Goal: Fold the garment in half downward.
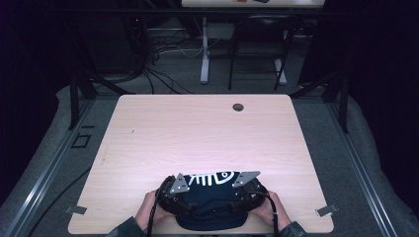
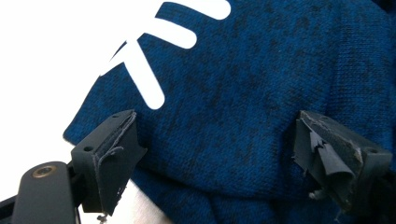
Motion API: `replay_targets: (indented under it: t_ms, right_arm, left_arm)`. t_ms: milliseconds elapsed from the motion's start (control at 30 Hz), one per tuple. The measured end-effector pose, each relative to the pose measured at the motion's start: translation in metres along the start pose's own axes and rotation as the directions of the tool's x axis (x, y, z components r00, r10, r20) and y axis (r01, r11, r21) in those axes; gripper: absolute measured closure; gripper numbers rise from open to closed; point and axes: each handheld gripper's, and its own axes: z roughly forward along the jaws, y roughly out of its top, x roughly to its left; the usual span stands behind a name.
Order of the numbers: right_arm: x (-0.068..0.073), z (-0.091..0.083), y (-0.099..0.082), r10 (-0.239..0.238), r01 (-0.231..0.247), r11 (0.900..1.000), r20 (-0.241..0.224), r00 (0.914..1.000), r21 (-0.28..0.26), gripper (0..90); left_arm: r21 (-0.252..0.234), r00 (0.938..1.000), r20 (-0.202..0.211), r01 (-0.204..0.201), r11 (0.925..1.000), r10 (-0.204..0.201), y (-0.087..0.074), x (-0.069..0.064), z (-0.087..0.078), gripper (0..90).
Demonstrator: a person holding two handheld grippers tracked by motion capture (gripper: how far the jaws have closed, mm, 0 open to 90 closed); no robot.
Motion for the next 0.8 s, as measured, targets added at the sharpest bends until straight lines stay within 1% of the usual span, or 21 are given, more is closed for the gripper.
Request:
replay_targets:
  t_ms: [33, 100, 167, 267, 333, 367, 500, 533, 567, 633, 733, 767, 800]
  right_arm:
    - [0.001, 0.000, 0.001, -0.006, 0.006, 0.9999, 0.010, 0.9999, 0.010, 17.0]
    - [0.002, 0.002, 0.001, 0.002, -0.002, 0.9999, 0.023, 0.9997, 0.010, 15.3]
    - [0.001, 0.004, 0.000, 0.024, -0.024, 0.9997, 0.028, 0.9993, 0.010, 13.9]
    - [0.001, 0.005, 0.001, 0.040, -0.041, 0.9990, 0.037, 0.9985, 0.017, 11.6]
    - [0.000, 0.006, 0.001, 0.047, -0.048, 0.9988, 0.047, 0.9978, 0.014, 9.8]
    - [0.000, 0.007, 0.002, 0.050, -0.051, 0.9986, 0.055, 0.9972, 0.014, 9.4]
    - [-0.007, 0.011, 0.008, 0.062, -0.063, 0.9978, 0.074, 0.9954, 0.020, 7.6]
    - [-0.009, 0.012, 0.010, 0.062, -0.064, 0.9977, 0.087, 0.9943, 0.022, 6.6]
    - [-0.012, 0.014, 0.011, 0.063, -0.065, 0.9976, 0.091, 0.9939, 0.024, 6.4]
    - [-0.018, 0.017, 0.014, 0.069, -0.072, 0.9972, 0.094, 0.9932, 0.021, 5.2]
    - [-0.025, 0.020, 0.019, 0.079, -0.081, 0.9965, 0.105, 0.9913, 0.017, 4.8]
    - [-0.026, 0.022, 0.020, 0.078, -0.080, 0.9967, 0.116, 0.9902, 0.013, 4.7]
    - [-0.029, 0.022, 0.022, 0.071, -0.075, 0.9968, 0.126, 0.9895, 0.028, 4.6]
  left_arm:
    - [-0.003, 1.0000, -0.002, 0.002, 1.0000, -0.002, 0.000, 0.000, 0.000, 14.9]
    - [-0.003, 1.0000, 0.000, 0.005, 1.0000, -0.005, -0.001, 0.001, 0.002, 14.8]
    - [0.002, 0.9999, -0.002, 0.016, 0.9999, -0.016, 0.000, 0.003, 0.003, 13.3]
    - [0.003, 0.9991, -0.002, 0.041, 0.9991, -0.041, -0.001, 0.010, 0.005, 11.0]
    - [-0.002, 0.9985, -0.020, 0.051, 0.9987, -0.051, 0.000, 0.015, 0.007, 10.2]
    - [0.003, 0.9983, -0.023, 0.053, 0.9986, -0.053, 0.001, 0.017, 0.007, 10.1]
    - [-0.002, 0.9964, -0.055, 0.065, 0.9979, -0.065, 0.005, 0.027, 0.011, 9.9]
    - [-0.006, 0.9956, -0.066, 0.067, 0.9978, -0.067, 0.006, 0.030, 0.012, 9.9]
    - [-0.010, 0.9949, -0.067, 0.075, 0.9971, -0.076, 0.006, 0.032, 0.013, 9.9]
    - [-0.015, 0.9929, -0.084, 0.083, 0.9964, -0.084, 0.008, 0.037, 0.015, 9.9]
    - [-0.015, 0.9910, -0.092, 0.096, 0.9952, -0.097, 0.011, 0.044, 0.019, 9.9]
    - [-0.015, 0.9903, -0.094, 0.101, 0.9948, -0.102, 0.012, 0.046, 0.020, 9.9]
    - [-0.017, 0.9894, -0.096, 0.108, 0.9940, -0.109, 0.013, 0.047, 0.021, 9.9]
